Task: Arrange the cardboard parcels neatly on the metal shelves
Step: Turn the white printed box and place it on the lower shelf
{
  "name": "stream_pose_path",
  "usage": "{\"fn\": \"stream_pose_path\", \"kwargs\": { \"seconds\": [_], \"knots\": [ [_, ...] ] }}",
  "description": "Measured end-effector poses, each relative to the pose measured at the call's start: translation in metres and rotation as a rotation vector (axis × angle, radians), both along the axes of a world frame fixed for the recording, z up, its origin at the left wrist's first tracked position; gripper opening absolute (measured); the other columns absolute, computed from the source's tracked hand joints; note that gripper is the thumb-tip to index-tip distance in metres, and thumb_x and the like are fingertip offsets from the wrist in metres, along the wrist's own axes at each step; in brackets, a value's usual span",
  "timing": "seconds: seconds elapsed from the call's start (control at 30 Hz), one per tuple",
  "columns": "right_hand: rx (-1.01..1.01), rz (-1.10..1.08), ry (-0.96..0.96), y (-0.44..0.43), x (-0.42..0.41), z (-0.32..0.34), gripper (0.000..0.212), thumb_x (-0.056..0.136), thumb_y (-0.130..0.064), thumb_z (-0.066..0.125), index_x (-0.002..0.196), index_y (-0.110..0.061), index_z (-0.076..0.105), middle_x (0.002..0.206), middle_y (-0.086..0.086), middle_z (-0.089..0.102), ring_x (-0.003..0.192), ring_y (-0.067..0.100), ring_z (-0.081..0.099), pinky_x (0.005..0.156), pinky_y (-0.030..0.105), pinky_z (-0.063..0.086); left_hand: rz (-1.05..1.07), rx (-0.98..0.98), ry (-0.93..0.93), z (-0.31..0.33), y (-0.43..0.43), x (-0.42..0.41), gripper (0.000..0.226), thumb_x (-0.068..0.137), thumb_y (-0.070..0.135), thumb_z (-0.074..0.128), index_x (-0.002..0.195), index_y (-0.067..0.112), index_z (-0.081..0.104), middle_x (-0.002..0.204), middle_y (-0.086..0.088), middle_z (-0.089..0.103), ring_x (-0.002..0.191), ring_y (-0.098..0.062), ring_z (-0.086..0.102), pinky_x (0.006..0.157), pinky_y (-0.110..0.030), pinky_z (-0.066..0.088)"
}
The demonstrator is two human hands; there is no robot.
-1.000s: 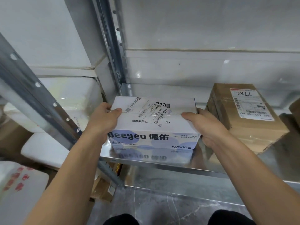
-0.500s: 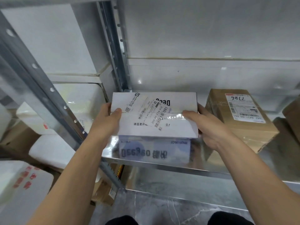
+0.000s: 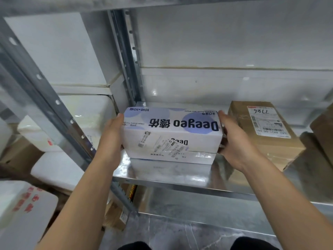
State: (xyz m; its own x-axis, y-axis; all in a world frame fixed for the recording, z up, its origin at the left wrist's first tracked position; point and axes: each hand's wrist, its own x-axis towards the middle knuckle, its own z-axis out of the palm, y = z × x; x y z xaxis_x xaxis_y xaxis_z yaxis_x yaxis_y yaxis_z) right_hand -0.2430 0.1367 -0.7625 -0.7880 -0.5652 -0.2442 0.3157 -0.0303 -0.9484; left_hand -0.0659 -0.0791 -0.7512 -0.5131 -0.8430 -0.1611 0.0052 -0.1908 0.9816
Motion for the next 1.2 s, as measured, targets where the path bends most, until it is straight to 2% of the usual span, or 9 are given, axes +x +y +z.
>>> {"fn": "stream_pose_path", "kwargs": {
  "seconds": [0.07, 0.17, 0.27, 0.33, 0.43, 0.7, 0.9, 1.03, 1.2],
  "knots": [
    [0.064, -0.002, 0.041, -0.002, 0.001, 0.002, 0.039, 0.098, -0.048, 0.062, 0.131, -0.027, 0.060, 0.106, -0.003, 0.074, 0.091, 0.017, 0.068, 0.070, 0.035, 0.049, -0.031, -0.022, -0.051, 0.001, -0.001, -0.002, 0.026, 0.105, 0.042, 0.048, 0.116, 0.028, 0.065, 0.102, 0.006, 0.074, 0.088, -0.011, 0.069, 0.072, -0.031, 0.050],
    [0.108, -0.003, 0.062, -0.008, 0.002, 0.004, 0.036, 0.095, -0.036, 0.069, 0.129, -0.026, 0.060, 0.111, 0.000, 0.075, 0.094, 0.019, 0.070, 0.077, 0.037, 0.054, -0.021, -0.089, -0.134, 0.000, -0.005, -0.005, 0.018, 0.102, 0.037, 0.056, 0.107, 0.023, 0.067, 0.102, 0.001, 0.073, 0.086, -0.016, 0.068, 0.071, -0.032, 0.050],
    [0.170, 0.005, 0.123, -0.013, 0.004, 0.006, 0.054, 0.076, -0.045, 0.078, 0.124, -0.028, 0.061, 0.116, -0.002, 0.073, 0.109, 0.024, 0.069, 0.100, 0.047, 0.053, 0.000, -0.107, -0.166, -0.002, -0.008, -0.007, 0.015, 0.098, 0.033, 0.062, 0.107, 0.021, 0.066, 0.108, -0.005, 0.074, 0.093, -0.025, 0.070, 0.078, -0.039, 0.055],
    [0.190, 0.001, 0.148, -0.014, 0.003, 0.004, 0.057, 0.068, -0.047, 0.077, 0.119, -0.028, 0.061, 0.117, -0.002, 0.073, 0.112, 0.026, 0.068, 0.105, 0.050, 0.051, 0.009, -0.105, -0.168, -0.003, -0.009, -0.008, 0.011, 0.097, 0.030, 0.063, 0.103, 0.022, 0.065, 0.107, -0.006, 0.074, 0.094, -0.027, 0.071, 0.080, -0.041, 0.055],
    [0.182, -0.006, 0.184, -0.017, 0.000, 0.000, 0.047, 0.072, -0.041, 0.077, 0.114, -0.024, 0.062, 0.113, 0.000, 0.074, 0.109, 0.026, 0.070, 0.103, 0.050, 0.053, 0.030, -0.127, -0.171, -0.005, -0.010, -0.010, 0.008, 0.096, 0.029, 0.063, 0.099, 0.022, 0.065, 0.104, -0.006, 0.073, 0.090, -0.027, 0.069, 0.074, -0.037, 0.052],
    [0.219, -0.037, 0.286, -0.023, -0.002, -0.006, 0.059, 0.067, -0.043, 0.069, 0.119, -0.017, 0.064, 0.112, 0.003, 0.074, 0.105, 0.026, 0.070, 0.101, 0.051, 0.054, 0.049, -0.147, -0.159, -0.010, -0.012, -0.013, 0.007, 0.097, 0.025, 0.062, 0.091, 0.021, 0.061, 0.100, -0.006, 0.072, 0.080, -0.024, 0.066, 0.067, -0.034, 0.048],
    [0.200, -0.053, 0.243, -0.023, 0.004, 0.003, 0.057, 0.067, -0.040, 0.070, 0.118, -0.017, 0.063, 0.112, 0.005, 0.073, 0.106, 0.027, 0.070, 0.100, 0.050, 0.055, 0.050, -0.129, -0.156, -0.005, -0.010, -0.014, 0.005, 0.096, 0.025, 0.063, 0.093, 0.022, 0.062, 0.099, -0.005, 0.072, 0.077, -0.023, 0.066, 0.066, -0.033, 0.048],
    [0.145, -0.058, 0.152, -0.019, 0.003, 0.005, 0.025, 0.091, -0.022, 0.074, 0.113, -0.019, 0.064, 0.111, 0.006, 0.075, 0.102, 0.026, 0.072, 0.086, 0.040, 0.058, 0.043, -0.002, -0.102, -0.002, -0.004, -0.005, 0.023, 0.099, 0.044, 0.057, 0.106, 0.025, 0.068, 0.104, -0.002, 0.075, 0.088, -0.021, 0.068, 0.075, -0.036, 0.053],
    [0.086, -0.083, 0.097, -0.014, 0.004, 0.004, 0.013, 0.097, -0.013, 0.066, 0.106, -0.023, 0.064, 0.108, 0.005, 0.076, 0.098, 0.023, 0.074, 0.083, 0.037, 0.059, 0.124, 0.214, 0.024, -0.007, 0.004, 0.006, 0.036, 0.107, 0.046, 0.042, 0.084, 0.027, 0.064, 0.054, 0.014, 0.066, 0.059, -0.007, 0.057, 0.054, -0.024, 0.042]
  ]
}}
